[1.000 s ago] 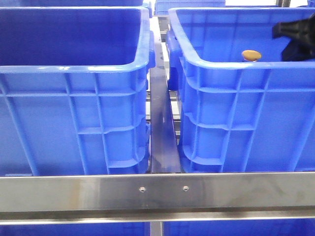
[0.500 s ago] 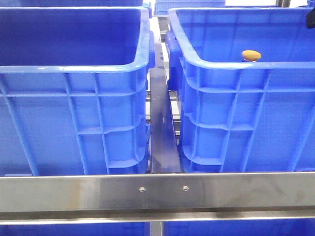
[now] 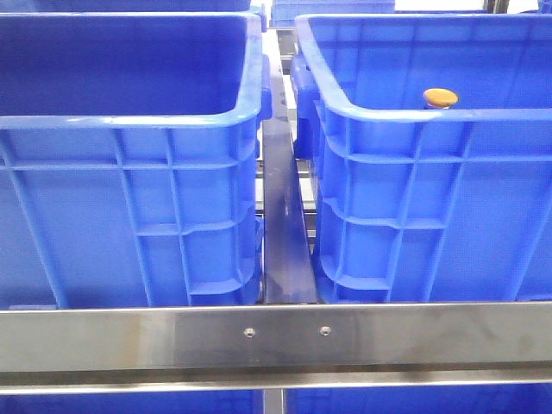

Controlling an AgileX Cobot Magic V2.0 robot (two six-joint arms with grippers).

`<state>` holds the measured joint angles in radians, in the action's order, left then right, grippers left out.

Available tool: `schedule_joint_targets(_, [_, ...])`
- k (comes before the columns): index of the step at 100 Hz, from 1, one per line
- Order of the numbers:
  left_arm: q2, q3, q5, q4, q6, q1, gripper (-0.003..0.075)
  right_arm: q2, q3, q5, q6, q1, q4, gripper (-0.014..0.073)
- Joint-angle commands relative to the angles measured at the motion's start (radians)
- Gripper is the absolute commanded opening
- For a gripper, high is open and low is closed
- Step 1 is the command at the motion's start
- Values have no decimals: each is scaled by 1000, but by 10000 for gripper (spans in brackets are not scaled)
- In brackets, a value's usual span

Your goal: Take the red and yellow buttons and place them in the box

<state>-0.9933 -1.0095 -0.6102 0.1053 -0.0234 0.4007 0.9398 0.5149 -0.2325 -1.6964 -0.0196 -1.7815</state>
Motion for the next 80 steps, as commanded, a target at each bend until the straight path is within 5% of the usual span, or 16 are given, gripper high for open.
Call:
schedule_joint_targets(1, [82, 55, 127, 6, 3, 0, -20, -74, -14, -41, -9, -8, -19, -68])
schedule_joint_targets(48, [531, 416, 223, 6, 3, 0, -20, -489, -270, -97, -8, -8, -27, -68])
schedule_joint_targets(80, [770, 546, 223, 6, 3, 0, -20, -646, -304, -99, -8, -8, -59, -68])
